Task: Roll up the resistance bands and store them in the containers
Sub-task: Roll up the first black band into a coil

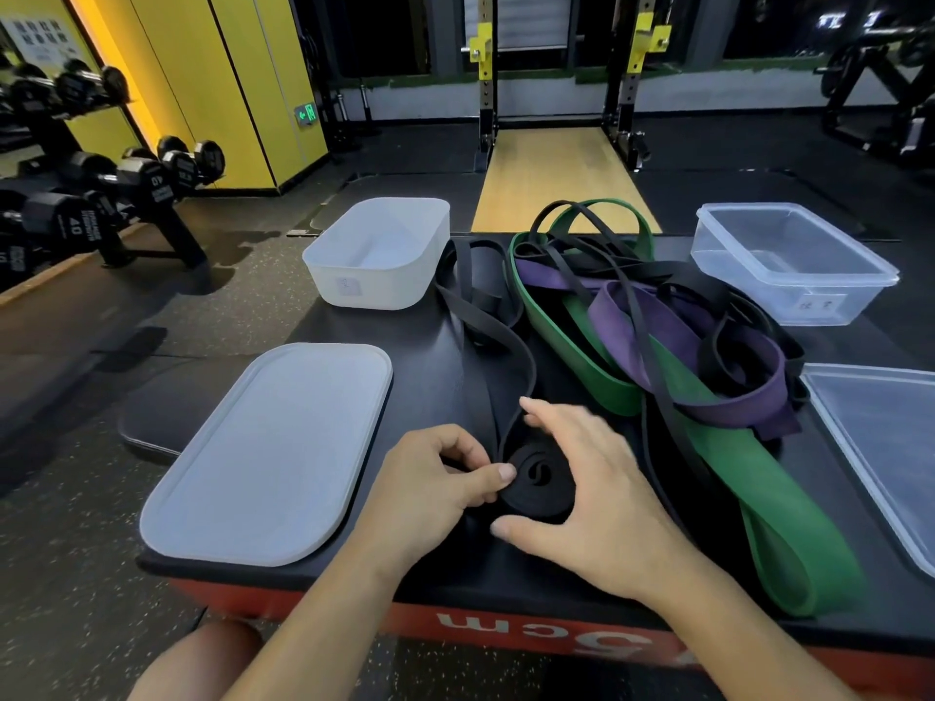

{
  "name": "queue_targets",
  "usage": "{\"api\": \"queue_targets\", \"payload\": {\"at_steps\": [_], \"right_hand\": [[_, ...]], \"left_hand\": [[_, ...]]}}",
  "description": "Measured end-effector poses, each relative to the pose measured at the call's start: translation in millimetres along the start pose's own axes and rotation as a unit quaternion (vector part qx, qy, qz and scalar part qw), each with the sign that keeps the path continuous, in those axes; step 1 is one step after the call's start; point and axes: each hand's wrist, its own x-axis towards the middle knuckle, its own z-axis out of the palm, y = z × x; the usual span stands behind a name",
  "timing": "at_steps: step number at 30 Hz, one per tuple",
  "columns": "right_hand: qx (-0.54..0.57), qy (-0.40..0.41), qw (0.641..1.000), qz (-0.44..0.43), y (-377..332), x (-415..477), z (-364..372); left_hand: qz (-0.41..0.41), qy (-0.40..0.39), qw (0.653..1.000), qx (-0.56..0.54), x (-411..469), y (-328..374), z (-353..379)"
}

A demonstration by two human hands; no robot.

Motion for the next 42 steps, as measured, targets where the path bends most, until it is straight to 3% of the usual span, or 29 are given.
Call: {"api": "queue_targets", "payload": {"at_steps": [3, 6, 13, 22, 28, 31, 36, 42], "right_hand": [[-0.081, 0.063, 0.994, 0.021, 0.3, 3.6, 7.6], [-0.056, 0.072, 0.996, 0.019, 6.0, 5.5, 10.9], [0.005, 0.007, 1.000, -0.021, 9.6, 3.0, 0.2], [0.094, -0.058, 0.994, -0.003, 8.9, -0.2, -4.6], [-0.066, 0.034, 0.997, 0.024, 0.3, 1.6, 3.4], [-0.088, 0.064, 0.993, 0.035, 2.9, 3.4, 9.0], [-0.032, 0.066, 0.997, 0.019, 7.6, 3.7, 7.2], [0.037, 0.002, 0.999, 0.008, 11.5, 2.0, -1.1]], "left_hand": [[0.002, 0.003, 1.000, 0.004, 0.0, -0.9, -0.8], [0.004, 0.010, 1.000, 0.006, -0.3, -2.3, 0.6], [0.004, 0.020, 1.000, 0.002, -2.3, -2.7, 3.5], [-0.005, 0.026, 1.000, -0.001, -0.3, -1.8, 5.9], [-0.006, 0.025, 1.000, 0.005, 0.5, -1.7, 5.3], [-0.007, 0.026, 1.000, 0.003, 0.9, -3.2, 6.1], [-0.003, 0.041, 0.999, -0.003, -1.3, -5.4, 8.1], [0.010, 0.068, 0.998, -0.011, -2.2, -6.2, 9.9]]}}
